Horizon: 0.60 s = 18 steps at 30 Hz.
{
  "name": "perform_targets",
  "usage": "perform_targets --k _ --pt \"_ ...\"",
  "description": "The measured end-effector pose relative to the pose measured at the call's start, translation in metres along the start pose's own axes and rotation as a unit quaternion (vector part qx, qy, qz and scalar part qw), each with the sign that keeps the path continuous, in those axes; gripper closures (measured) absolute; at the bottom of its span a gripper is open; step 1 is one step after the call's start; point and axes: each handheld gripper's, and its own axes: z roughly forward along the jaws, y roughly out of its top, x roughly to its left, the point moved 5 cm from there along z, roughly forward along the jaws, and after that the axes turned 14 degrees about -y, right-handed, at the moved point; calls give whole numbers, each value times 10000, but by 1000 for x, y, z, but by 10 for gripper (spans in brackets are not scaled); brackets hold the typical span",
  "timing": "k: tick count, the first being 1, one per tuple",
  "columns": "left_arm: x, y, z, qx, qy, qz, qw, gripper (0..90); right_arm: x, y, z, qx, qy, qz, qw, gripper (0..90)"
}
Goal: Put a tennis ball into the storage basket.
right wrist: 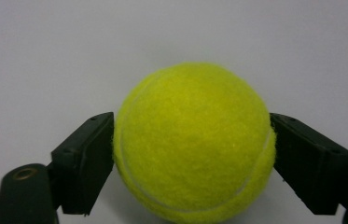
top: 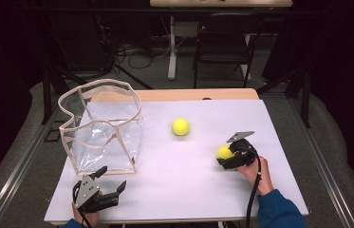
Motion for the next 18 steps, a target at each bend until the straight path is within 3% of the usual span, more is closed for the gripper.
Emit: perform_targets --k 8,11,14,18 --pt "0 0 0 -7 -6 15 10000 160 -1 0 -1 38 -32 -15 10000 252" --pt "-1 0 0 0 -15 27 10000 160 -1 1 1 -83 3 66 9999 255" --pt "-1 0 0 -2 -12 36 10000 159 0 2 -1 -38 -34 -1 10000 256" --pt "-1 0 0 3 -3 39 10000 160 1 4 -4 -175 -66 12 9998 257"
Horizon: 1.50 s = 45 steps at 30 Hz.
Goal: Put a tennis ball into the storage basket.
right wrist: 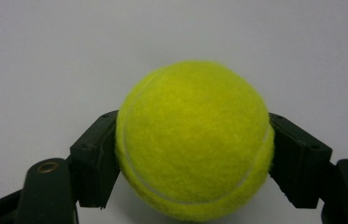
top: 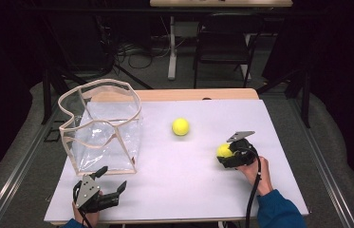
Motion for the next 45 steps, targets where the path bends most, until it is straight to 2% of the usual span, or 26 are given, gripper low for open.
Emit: perform_targets --k 8,31,37,45 --pt "0 0 0 -1 -15 4 10000 160 1 6 -10 -174 4 -26 9998 258" --pt "0 2 -1 -42 25 41 10000 160 16 22 -34 -635 157 -41 9978 260" --pt "1 1 -1 -67 35 -13 10000 160 24 28 -35 -757 284 -52 9967 260" --pt "1 0 -1 -36 41 -9 10000 159 40 36 -33 -784 414 -222 9958 261"
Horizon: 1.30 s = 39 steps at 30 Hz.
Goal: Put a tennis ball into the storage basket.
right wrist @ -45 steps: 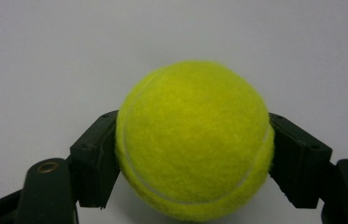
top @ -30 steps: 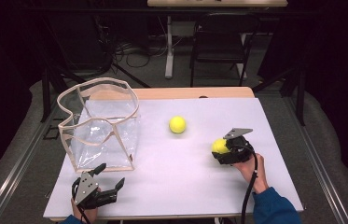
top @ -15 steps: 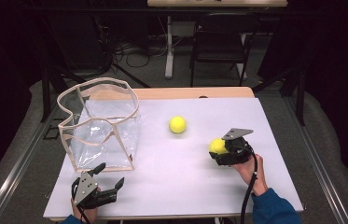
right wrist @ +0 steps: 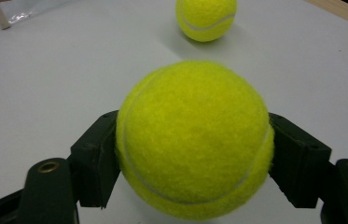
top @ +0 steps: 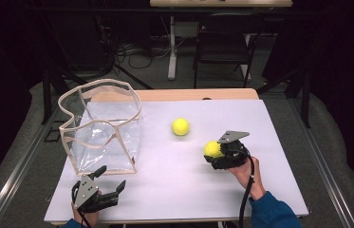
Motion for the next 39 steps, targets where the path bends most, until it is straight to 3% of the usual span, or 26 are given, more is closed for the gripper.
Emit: perform_targets --k 21,39 --pt "-2 0 -1 -7 -10 -3 10000 160 28 11 12 27 257 -252 9993 261" --pt "-1 0 -3 -4 0 -10 10000 160 41 28 13 -56 390 -392 9985 260"
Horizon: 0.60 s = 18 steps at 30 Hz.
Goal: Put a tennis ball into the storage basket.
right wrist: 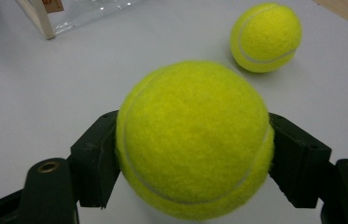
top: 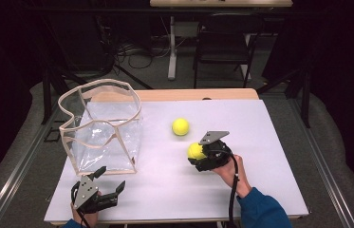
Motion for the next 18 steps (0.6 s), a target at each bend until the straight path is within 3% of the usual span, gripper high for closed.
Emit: perform_targets --k 18 --pt "1 -1 0 -19 -20 -19 10000 159 7 16 6 -55 118 -34 9999 261"
